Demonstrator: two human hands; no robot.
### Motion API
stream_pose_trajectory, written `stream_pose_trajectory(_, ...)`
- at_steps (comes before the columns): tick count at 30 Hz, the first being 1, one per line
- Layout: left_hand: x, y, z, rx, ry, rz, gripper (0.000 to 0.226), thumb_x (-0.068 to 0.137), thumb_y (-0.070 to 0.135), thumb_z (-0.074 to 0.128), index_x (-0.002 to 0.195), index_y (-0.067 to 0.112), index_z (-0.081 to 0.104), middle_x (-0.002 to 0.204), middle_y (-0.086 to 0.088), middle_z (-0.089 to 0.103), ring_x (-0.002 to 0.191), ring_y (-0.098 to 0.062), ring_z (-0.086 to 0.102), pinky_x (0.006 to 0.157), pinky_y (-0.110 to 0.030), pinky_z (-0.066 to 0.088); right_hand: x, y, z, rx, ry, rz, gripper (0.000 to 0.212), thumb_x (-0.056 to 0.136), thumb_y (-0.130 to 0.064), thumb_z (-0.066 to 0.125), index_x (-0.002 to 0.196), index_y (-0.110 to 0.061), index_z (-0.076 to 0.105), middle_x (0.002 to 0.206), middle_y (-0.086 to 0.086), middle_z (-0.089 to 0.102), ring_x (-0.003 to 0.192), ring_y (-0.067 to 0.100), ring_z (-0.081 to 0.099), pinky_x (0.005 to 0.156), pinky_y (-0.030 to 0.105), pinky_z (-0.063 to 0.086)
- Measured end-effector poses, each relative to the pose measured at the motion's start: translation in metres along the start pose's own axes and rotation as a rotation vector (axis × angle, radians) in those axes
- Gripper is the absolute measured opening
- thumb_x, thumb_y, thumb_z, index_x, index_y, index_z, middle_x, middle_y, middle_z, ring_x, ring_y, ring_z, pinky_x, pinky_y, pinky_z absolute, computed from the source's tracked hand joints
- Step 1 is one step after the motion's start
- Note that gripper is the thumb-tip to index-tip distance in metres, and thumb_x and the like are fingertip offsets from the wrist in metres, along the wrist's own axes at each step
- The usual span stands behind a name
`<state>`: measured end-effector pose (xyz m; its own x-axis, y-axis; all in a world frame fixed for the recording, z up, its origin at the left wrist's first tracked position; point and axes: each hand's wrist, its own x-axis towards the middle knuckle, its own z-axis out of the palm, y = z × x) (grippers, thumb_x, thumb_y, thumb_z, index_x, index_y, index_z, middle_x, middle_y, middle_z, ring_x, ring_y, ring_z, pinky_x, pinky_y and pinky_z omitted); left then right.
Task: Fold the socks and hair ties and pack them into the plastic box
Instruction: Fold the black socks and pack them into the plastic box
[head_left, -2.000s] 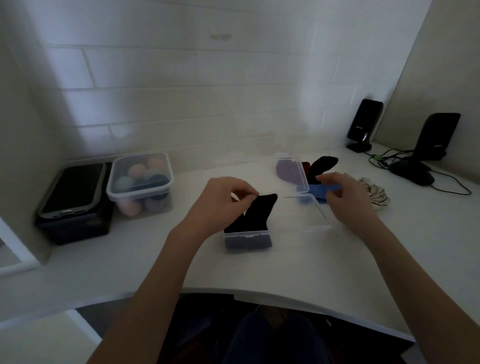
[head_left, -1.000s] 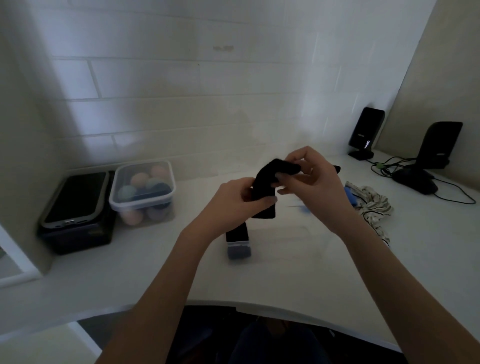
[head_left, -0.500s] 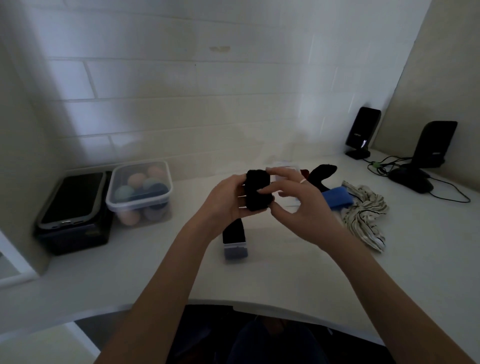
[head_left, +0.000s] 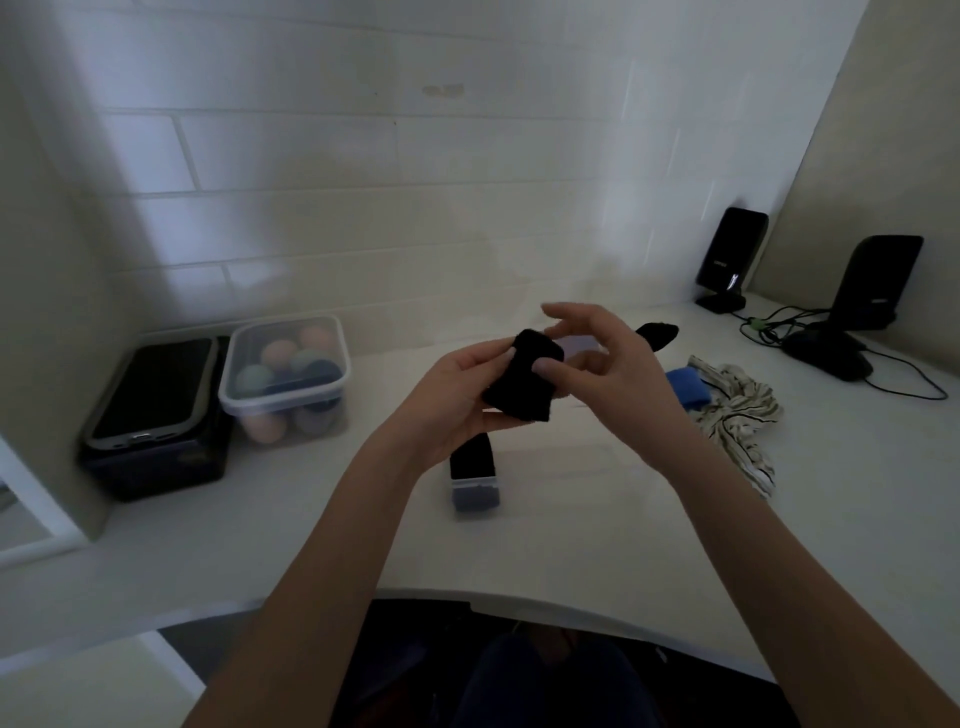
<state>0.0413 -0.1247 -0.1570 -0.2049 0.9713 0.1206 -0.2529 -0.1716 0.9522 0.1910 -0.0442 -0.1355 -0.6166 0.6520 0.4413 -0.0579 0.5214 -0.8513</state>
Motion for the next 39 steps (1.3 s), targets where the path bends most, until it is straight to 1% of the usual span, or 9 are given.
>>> stream_pose_trajectory(3,0.001,0.0,0.005,0.159,0.036,0.038,0.023,0.094,0.026,0.05,0.103,0.018,0.069,0.093,-0.011,0.074,0.09,-0.029,0.07,0.068,-0.035,0.058,0.003,0.0,-0.001,-0.151,-0.057,0.043,0.029,0.083,-0.017,0.068,0.111,-0.02,0.063,0.101,-0.005,0.066,0.062,0.005,0.06,0.057,0.014,0.05)
stream_pose_trajectory(8,0.001,0.0,0.009,0.357,0.076,0.028,0.035,0.092,0.044,0.045,0.102,0.016,0.063,0.092,-0.004,0.072,0.09,-0.019,0.071,0.074,-0.032,0.059,0.004,0.005,-0.001,-0.218,0.009,0.046,0.014,0.08,-0.023,0.07,0.09,-0.016,0.062,0.087,-0.005,0.066,0.071,0.008,0.063,0.064,0.015,0.049)
stream_pose_trajectory(14,-0.001,0.007,0.003,0.792,0.087,0.259,0.019,0.07,0.017,0.077,0.087,0.02,0.069,0.079,0.006,0.071,0.077,-0.009,0.067,0.07,-0.026,0.05,0.001,0.001,-0.005,-0.094,-0.057,0.092,0.015,0.08,-0.028,0.07,0.085,-0.018,0.06,0.083,-0.006,0.066,0.068,0.003,0.063,0.058,0.016,0.051)
stream_pose_trajectory(17,-0.005,0.01,0.005,0.804,0.129,0.363,0.026,0.06,0.012,0.082,0.074,0.023,0.063,0.073,0.011,0.069,0.07,0.0,0.065,0.06,-0.017,0.046,0.0,-0.006,-0.005,0.194,-0.077,0.343,0.029,0.088,-0.046,0.054,0.087,-0.018,0.062,0.095,0.002,0.067,0.086,0.017,0.068,0.068,0.031,0.059)
stream_pose_trajectory(19,-0.006,0.009,0.006,0.767,0.127,0.396,0.028,0.06,0.007,0.081,0.073,0.02,0.06,0.073,0.006,0.069,0.068,-0.005,0.065,0.063,-0.024,0.049,0.0,-0.01,-0.005,0.252,-0.108,0.533,0.041,0.092,-0.05,0.045,0.093,-0.014,0.062,0.097,0.01,0.069,0.081,0.022,0.071,0.066,0.032,0.059)
stream_pose_trajectory(26,-0.011,0.004,0.011,0.739,0.037,0.417,0.039,0.057,-0.013,0.067,0.07,0.02,0.053,0.074,0.002,0.059,0.076,-0.013,0.059,0.075,-0.028,0.051,-0.006,-0.009,0.002,0.547,-0.246,0.665,0.036,0.093,-0.028,0.054,0.118,-0.002,0.055,0.102,0.011,0.063,0.076,0.014,0.067,0.059,0.023,0.055)
stream_pose_trajectory(29,-0.014,0.006,0.011,0.867,0.029,0.447,0.033,0.065,-0.008,0.066,0.075,0.022,0.054,0.084,0.004,0.06,0.088,-0.013,0.057,0.082,-0.026,0.047,-0.004,-0.005,0.002,0.593,-0.248,0.659,0.033,0.092,-0.02,0.054,0.122,-0.005,0.057,0.114,0.01,0.063,0.094,0.018,0.064,0.069,0.029,0.057)
stream_pose_trajectory(34,-0.022,0.008,-0.003,0.995,0.066,0.359,0.05,0.071,-0.008,0.055,0.083,0.04,0.061,0.102,0.013,0.054,0.098,-0.003,0.053,0.076,-0.012,0.044,-0.005,0.003,-0.001,0.372,-0.144,0.632,0.026,0.088,-0.012,0.061,0.112,-0.006,0.064,0.104,0.01,0.07,0.095,0.019,0.067,0.076,0.032,0.057)
stream_pose_trajectory(39,-0.034,0.008,-0.017,1.18,0.152,0.324,0.035,0.074,-0.005,0.052,0.083,0.025,0.067,0.078,0.013,0.066,0.076,-0.009,0.063,0.069,-0.022,0.048,-0.01,0.009,0.005,0.146,-0.085,0.589,0.023,0.079,-0.006,0.071,0.098,0.005,0.064,0.091,0.015,0.071,0.073,0.012,0.07,0.057,0.019,0.057)
